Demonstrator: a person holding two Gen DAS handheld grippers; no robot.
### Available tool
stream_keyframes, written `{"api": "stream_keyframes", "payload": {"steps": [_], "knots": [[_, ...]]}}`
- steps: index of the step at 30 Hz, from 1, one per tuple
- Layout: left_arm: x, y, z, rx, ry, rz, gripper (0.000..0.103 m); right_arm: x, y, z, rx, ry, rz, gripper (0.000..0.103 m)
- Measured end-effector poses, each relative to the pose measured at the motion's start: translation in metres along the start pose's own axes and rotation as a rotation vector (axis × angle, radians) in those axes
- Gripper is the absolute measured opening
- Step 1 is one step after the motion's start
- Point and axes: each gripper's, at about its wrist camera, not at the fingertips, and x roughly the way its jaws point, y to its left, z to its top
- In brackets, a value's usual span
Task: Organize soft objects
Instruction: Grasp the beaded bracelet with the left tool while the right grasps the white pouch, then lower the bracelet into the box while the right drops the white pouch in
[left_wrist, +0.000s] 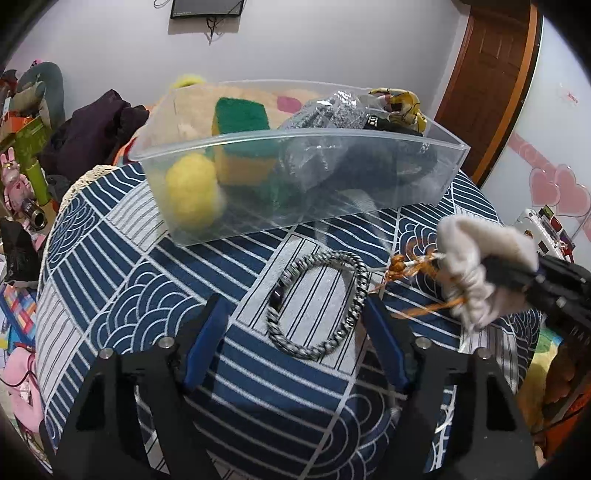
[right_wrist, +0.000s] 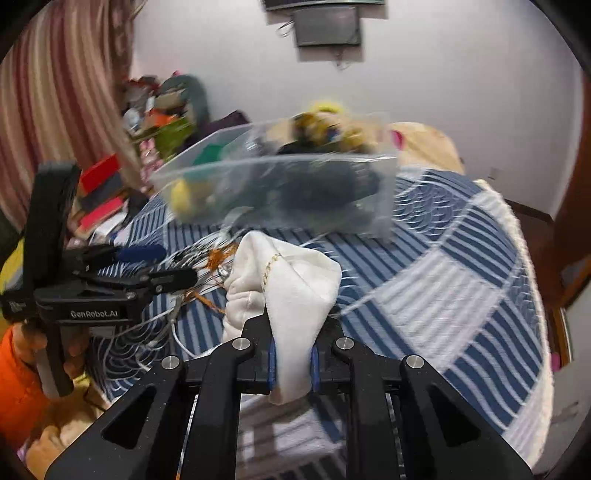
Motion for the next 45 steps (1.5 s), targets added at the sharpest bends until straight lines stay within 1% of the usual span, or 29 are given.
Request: {"api": "stream_keyframes", "payload": {"steps": [2, 3, 5, 6, 8, 9, 11, 14, 20, 24, 29, 31, 35, 39, 43, 45], "knots": [[0.003, -0.003, 0.001, 0.014, -0.005, 0.007, 0.066, -0.006, -0.006, 0.001, 0.021, -0.019, -0.016, 0.012], [0.004, -0.005, 0.002, 0.019, -0.007, 0.004, 0.065, -0.008, -0.009, 0.002, 0.031, -0.028, -0.025, 0.011], [0.005, -0.007, 0.002, 0.024, -0.008, -0.014, 0.056, -0.010, -0.013, 0.005, 0.051, -0.042, -0.034, 0.011], [0.005, -0.007, 0.003, 0.026, -0.008, -0.021, 0.053, -0.011, -0.015, 0.006, 0.061, -0.048, -0.037, 0.011], [0.006, -0.009, 0.004, 0.030, -0.010, -0.039, 0.041, -0.015, -0.021, 0.004, 0.072, -0.055, -0.040, 0.011], [0.006, -0.009, 0.004, 0.030, -0.010, -0.054, 0.037, -0.016, -0.022, 0.002, 0.074, -0.055, -0.039, 0.011], [0.005, -0.009, 0.004, 0.025, -0.008, -0.083, 0.023, -0.016, -0.021, 0.001, 0.071, -0.056, -0.036, 0.011], [0.000, -0.011, 0.004, 0.020, -0.015, -0.101, 0.012, -0.020, -0.021, 0.002, 0.061, -0.064, -0.031, 0.011], [-0.032, -0.008, 0.000, 0.022, -0.079, -0.123, 0.012, -0.024, -0.024, 0.008, 0.062, -0.094, -0.062, 0.011], [-0.049, -0.005, 0.005, 0.026, -0.117, -0.102, 0.012, -0.026, -0.036, 0.011, 0.092, -0.107, -0.098, 0.011], [-0.063, 0.006, 0.008, 0.005, -0.143, -0.079, 0.012, -0.034, -0.043, 0.015, 0.115, -0.125, -0.100, 0.011], [-0.068, 0.008, 0.011, -0.001, -0.158, -0.069, 0.012, -0.040, -0.040, 0.019, 0.113, -0.142, -0.082, 0.011], [-0.077, 0.011, 0.028, -0.001, -0.204, -0.051, 0.012, -0.052, -0.032, 0.035, 0.092, -0.199, -0.064, 0.011], [-0.089, 0.011, 0.048, 0.013, -0.268, -0.017, 0.012, -0.065, -0.022, 0.060, 0.077, -0.277, -0.041, 0.011], [-0.096, 0.015, 0.068, 0.009, -0.314, 0.014, 0.012, -0.069, -0.011, 0.085, 0.057, -0.349, -0.030, 0.011], [-0.095, 0.020, 0.077, 0.000, -0.328, 0.034, 0.012, -0.065, -0.007, 0.097, 0.053, -0.367, -0.020, 0.011]]}}
